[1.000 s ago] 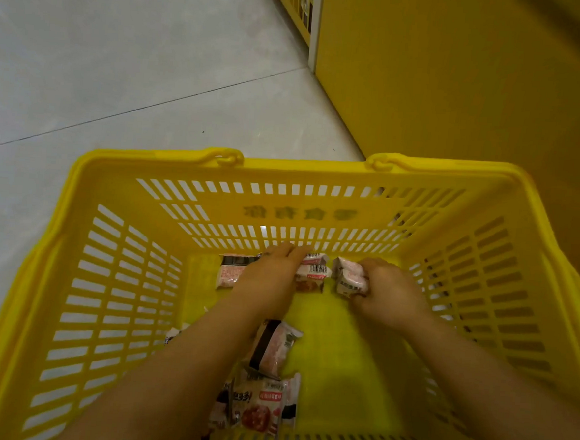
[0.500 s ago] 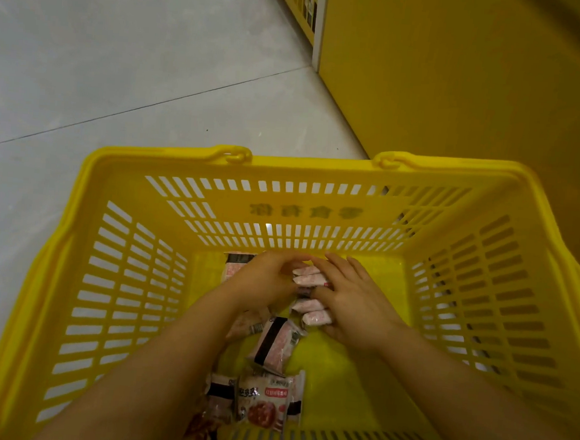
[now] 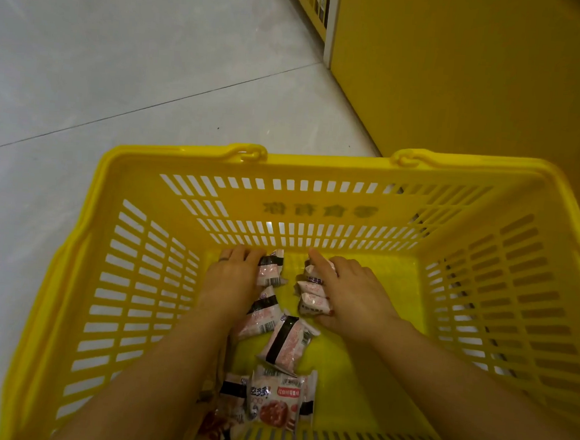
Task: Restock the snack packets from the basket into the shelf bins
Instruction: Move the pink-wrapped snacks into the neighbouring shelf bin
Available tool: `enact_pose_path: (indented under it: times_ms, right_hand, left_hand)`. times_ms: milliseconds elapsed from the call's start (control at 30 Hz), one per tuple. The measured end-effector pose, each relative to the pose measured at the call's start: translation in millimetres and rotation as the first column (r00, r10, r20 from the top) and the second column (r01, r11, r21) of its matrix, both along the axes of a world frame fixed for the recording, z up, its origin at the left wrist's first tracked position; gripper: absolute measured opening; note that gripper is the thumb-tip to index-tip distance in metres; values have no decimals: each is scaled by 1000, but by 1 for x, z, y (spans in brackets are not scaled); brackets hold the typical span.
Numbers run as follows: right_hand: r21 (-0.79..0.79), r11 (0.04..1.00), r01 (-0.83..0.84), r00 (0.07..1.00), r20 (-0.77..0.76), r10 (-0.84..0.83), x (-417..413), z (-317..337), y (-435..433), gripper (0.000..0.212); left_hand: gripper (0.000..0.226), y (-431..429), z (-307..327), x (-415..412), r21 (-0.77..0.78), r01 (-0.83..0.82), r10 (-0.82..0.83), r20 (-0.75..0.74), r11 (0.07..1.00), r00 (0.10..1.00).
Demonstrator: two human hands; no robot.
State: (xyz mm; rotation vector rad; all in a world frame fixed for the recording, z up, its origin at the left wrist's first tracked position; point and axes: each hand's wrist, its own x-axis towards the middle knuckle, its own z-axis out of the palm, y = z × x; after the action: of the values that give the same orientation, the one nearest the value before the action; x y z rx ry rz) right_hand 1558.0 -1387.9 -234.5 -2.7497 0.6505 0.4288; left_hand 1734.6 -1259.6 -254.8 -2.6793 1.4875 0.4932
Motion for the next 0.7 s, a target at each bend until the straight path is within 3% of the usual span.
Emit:
enact_pose_path:
  times_ms: [67, 100, 167, 233, 300, 400, 500, 600, 700]
  right_hand:
    - [52, 996, 74, 997, 9, -74, 2, 1, -1, 109]
    - [86, 989, 122, 992, 14, -123, 1, 1, -3, 110]
    - [228, 938, 263, 962, 16, -274, -7, 4, -6, 115]
    - [485, 770, 415, 879, 4, -477, -18, 12, -10, 117]
    - [639, 610, 469, 798, -10, -603, -28, 25, -14, 116]
    - [751, 476, 457, 698, 28, -715, -34, 57, -18, 108]
    - [853, 375, 362, 570, 116, -814, -35, 107, -19, 83]
    - [867, 404, 291, 436, 256, -863, -39, 175, -15, 63]
    - [865, 471, 176, 385, 380, -841, -53, 246, -5, 46]
  left_hand:
    - [63, 1, 5, 2, -46, -61, 52, -171, 997, 984]
    - [62, 2, 10, 3, -78, -146, 111, -343, 986, 933]
    - [61, 1, 22, 3, -82, -311, 189, -639, 947, 745]
    - [49, -4, 33, 1, -44, -354, 203, -750, 934, 630]
    - [30, -12, 45, -4, 1, -401, 217, -843, 916, 492]
    - [23, -27, 73, -19, 62, -497, 224, -936, 865, 273]
    - [22, -42, 115, -43, -15, -562, 120, -972, 827, 202]
    - [19, -57, 173, -76, -140, -666, -62, -988, 733, 140]
    - [24, -66, 238, -114, -290, -713, -282, -950, 639, 134]
